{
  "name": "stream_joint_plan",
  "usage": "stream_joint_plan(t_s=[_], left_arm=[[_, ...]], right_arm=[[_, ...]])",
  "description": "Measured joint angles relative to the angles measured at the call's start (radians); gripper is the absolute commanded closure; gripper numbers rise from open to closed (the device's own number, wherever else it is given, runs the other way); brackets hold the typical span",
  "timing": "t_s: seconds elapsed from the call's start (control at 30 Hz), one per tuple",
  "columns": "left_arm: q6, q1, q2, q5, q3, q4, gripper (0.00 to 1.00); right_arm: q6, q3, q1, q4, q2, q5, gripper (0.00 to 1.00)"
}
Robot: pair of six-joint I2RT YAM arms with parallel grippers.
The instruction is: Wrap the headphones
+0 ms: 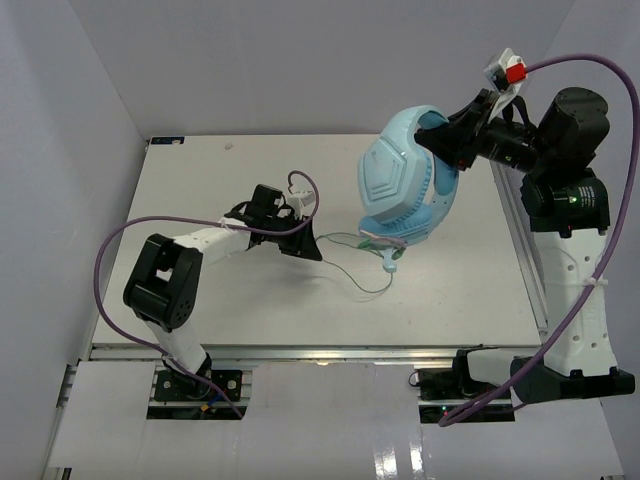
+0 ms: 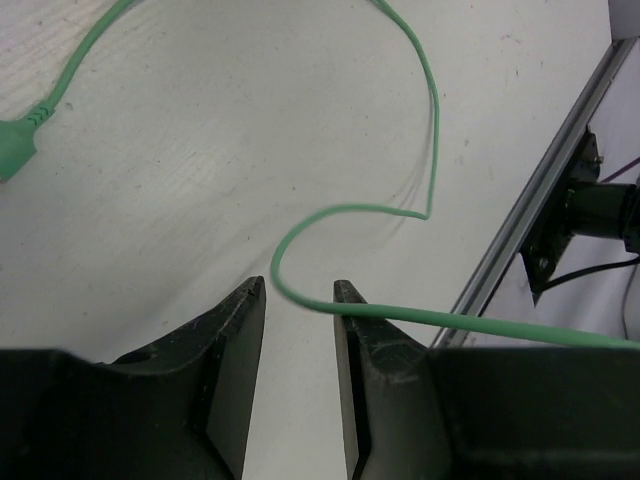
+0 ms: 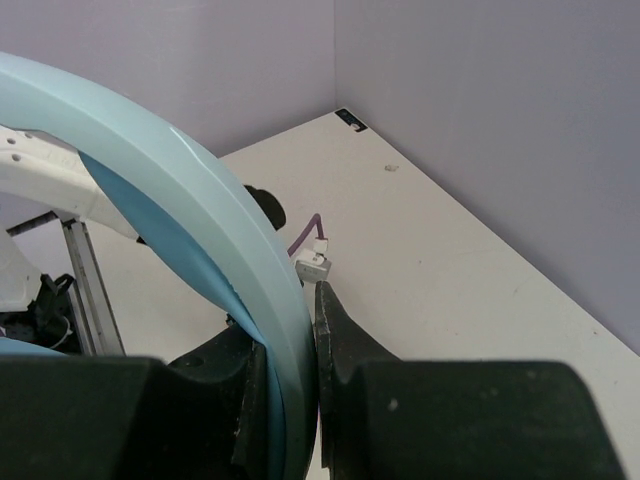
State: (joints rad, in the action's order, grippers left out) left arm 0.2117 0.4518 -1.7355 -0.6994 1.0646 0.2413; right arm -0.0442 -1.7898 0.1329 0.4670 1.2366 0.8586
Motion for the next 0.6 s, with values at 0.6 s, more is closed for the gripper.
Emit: stream_joint_plan(t_s=[0.6], left_arm=[[0.124, 0.192, 0.081, 0.183, -0.365, -0.650, 0.45]], right_arm=[[-0.213, -0.081, -0.181, -0.124, 0.043, 0.102, 0.92]])
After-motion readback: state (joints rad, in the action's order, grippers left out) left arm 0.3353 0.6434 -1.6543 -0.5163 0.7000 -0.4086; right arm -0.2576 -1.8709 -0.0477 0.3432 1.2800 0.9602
